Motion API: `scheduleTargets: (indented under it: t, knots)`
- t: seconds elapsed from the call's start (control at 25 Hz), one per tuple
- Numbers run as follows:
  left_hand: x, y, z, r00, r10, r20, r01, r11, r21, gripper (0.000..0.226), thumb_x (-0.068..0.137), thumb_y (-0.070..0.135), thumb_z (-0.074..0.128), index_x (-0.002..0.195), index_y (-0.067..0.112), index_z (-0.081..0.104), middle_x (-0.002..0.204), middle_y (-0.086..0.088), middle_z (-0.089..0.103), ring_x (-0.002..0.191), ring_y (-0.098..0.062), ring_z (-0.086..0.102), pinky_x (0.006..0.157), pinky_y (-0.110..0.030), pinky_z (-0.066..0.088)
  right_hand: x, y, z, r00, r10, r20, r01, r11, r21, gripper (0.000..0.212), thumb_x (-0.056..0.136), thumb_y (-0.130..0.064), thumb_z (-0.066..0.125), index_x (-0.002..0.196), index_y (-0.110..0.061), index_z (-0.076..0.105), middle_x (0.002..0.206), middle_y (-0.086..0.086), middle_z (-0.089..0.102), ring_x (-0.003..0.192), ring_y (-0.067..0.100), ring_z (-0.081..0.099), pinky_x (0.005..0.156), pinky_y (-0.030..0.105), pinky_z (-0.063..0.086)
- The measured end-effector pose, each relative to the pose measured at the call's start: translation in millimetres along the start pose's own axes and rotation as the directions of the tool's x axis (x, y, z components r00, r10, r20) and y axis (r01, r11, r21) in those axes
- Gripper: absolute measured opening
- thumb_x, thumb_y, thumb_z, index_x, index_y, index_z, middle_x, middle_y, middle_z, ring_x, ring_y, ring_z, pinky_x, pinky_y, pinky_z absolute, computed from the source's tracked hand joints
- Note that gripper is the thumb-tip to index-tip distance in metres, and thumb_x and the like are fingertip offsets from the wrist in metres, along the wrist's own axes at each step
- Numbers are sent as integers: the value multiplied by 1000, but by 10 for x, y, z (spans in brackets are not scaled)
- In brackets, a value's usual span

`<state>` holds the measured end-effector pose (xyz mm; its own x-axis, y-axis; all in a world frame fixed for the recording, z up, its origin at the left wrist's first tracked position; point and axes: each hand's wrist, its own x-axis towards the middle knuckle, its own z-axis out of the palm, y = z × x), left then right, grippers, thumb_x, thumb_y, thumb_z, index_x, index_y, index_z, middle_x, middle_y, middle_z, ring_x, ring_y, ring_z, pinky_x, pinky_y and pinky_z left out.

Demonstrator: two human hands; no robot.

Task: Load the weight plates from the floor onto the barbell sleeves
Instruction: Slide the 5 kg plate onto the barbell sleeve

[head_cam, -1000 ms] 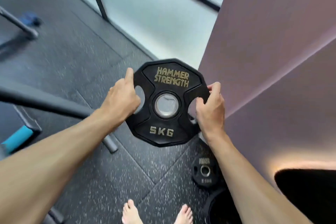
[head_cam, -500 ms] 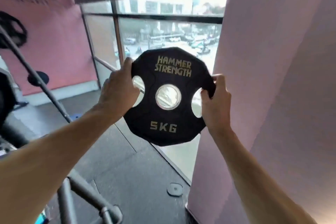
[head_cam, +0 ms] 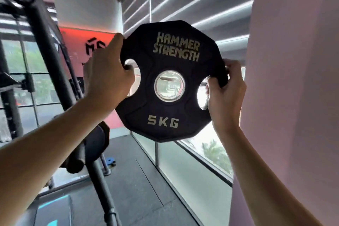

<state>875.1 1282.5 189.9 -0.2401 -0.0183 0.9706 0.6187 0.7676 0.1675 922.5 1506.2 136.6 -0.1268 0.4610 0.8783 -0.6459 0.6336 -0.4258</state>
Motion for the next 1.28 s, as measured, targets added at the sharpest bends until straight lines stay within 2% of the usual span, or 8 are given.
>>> scheduleTargets:
  t: [0.24, 0.44, 0.56, 0.76, 0.88, 0.96, 1.08, 1.28]
  knots:
    - [68, -752, -1229, 997, 0, -74, 2, 1000, 26, 20, 80, 11, 55, 98, 13, 48, 73, -13, 59, 70, -41, 57, 66, -52, 52, -430, -1047, 727, 998, -43, 39, 35, 983, 182, 63, 78, 6, 52, 136, -18, 61, 98, 12, 67, 78, 29, 61, 69, 48, 53]
    - [-28, -1327, -2330, 981, -52, -185, 76, 989, 124, 31, 76, 9, 50, 107, 13, 53, 81, -11, 64, 76, -39, 59, 67, -50, 51, -817, -1975, 1386, 997, -61, 52, 39, 936, 351, 60, 78, -11, 53, 137, -18, 62, 89, 14, 67, 69, 22, 55, 62, 40, 50]
    - [-81, -1603, -2965, 978, -76, -196, 118, 970, 211, 29, 78, 7, 51, 106, 12, 53, 80, -6, 62, 73, -31, 57, 61, -37, 44, -1144, -2475, 1763, 997, -18, 75, -18, 892, 452, 51, 83, -24, 62, 133, -16, 65, 91, 3, 70, 79, 13, 63, 75, 38, 56]
    - [-314, -2036, -3825, 976, -103, -189, 163, 927, 336, 30, 76, 1, 57, 102, 16, 52, 72, 8, 60, 60, -15, 57, 48, -32, 43, -1714, -3076, 2326, 984, 23, 179, -123, 811, 573, 55, 85, -39, 75, 134, -14, 64, 108, -13, 70, 105, 3, 67, 96, 31, 54]
    - [-494, -2303, -4206, 970, -156, -186, 222, 882, 416, 31, 78, 1, 60, 99, 21, 50, 67, 17, 49, 60, -11, 49, 50, -23, 32, -2047, -3334, 2595, 952, 29, 304, -218, 761, 611, 54, 86, -39, 75, 135, -20, 64, 111, -6, 72, 106, 7, 68, 95, 30, 54]
    - [-620, -2434, -4438, 967, -181, -177, 242, 868, 434, 31, 77, 0, 63, 97, 21, 50, 70, 14, 52, 63, -16, 56, 51, -25, 40, -2259, -3468, 2750, 928, 43, 370, -291, 701, 651, 52, 85, -37, 75, 133, -21, 65, 111, -7, 72, 107, 3, 66, 95, 25, 52]
    - [-772, -2547, -4687, 965, -198, -172, 258, 838, 481, 29, 78, -3, 65, 96, 18, 54, 72, 13, 56, 61, -1, 54, 51, -9, 36, -2524, -3603, 2936, 895, 32, 446, -350, 671, 654, 49, 87, -36, 74, 134, -25, 65, 106, -7, 71, 101, 1, 66, 87, 15, 50]
    - [-919, -2777, -4942, 952, -246, -181, 305, 793, 527, 31, 81, -4, 69, 101, 16, 57, 74, 21, 53, 59, 10, 54, 50, -6, 39, -2855, -3793, 3252, 837, 27, 547, -429, 653, 624, 48, 88, -36, 73, 133, -24, 65, 106, 0, 73, 98, 9, 68, 81, 16, 53]
